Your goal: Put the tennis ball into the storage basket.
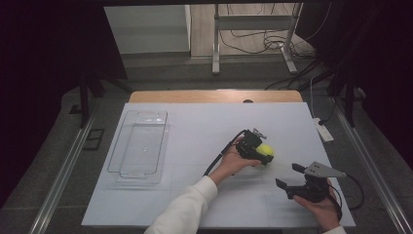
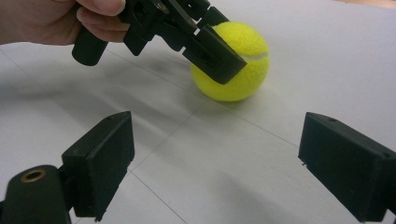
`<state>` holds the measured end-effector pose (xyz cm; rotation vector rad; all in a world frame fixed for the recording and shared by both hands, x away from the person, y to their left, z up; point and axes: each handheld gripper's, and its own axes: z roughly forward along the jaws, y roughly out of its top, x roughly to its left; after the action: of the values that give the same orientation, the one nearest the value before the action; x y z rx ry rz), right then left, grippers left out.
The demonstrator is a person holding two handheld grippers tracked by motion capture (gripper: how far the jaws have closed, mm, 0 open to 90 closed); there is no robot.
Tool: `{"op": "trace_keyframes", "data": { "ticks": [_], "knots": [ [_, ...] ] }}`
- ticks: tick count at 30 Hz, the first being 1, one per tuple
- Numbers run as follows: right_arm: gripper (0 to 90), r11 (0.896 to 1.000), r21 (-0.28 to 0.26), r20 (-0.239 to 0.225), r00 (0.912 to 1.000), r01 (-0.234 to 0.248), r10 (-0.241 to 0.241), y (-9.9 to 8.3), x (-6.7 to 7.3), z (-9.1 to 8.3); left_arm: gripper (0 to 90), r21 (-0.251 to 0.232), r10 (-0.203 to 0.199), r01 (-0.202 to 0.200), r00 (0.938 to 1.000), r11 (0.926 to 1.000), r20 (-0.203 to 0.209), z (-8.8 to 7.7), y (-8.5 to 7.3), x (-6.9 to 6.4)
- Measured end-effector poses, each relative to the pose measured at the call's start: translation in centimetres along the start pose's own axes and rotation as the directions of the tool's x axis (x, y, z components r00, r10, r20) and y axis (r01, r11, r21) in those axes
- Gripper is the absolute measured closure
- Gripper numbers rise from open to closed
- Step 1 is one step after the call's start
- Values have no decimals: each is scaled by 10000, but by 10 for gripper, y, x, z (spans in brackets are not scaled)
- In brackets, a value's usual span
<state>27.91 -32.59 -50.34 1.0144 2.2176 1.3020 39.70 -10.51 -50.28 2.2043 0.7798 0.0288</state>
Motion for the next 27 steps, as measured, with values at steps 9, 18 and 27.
{"op": "trace_keyframes", "data": {
  "ticks": [9,18,27],
  "knots": [
    [112,10000,-24,-1,10000,-23,23,0,0,0,277,-274,-107,108,9999,9996,41,-11,2,0],
    [112,10000,-18,19,10000,-25,25,0,0,0,277,-615,-166,163,9999,9980,-48,-32,-2,2],
    [112,10000,-29,75,10000,-27,27,0,0,0,277,-943,-134,120,9998,9955,-137,-50,-9,1]
  ]
}}
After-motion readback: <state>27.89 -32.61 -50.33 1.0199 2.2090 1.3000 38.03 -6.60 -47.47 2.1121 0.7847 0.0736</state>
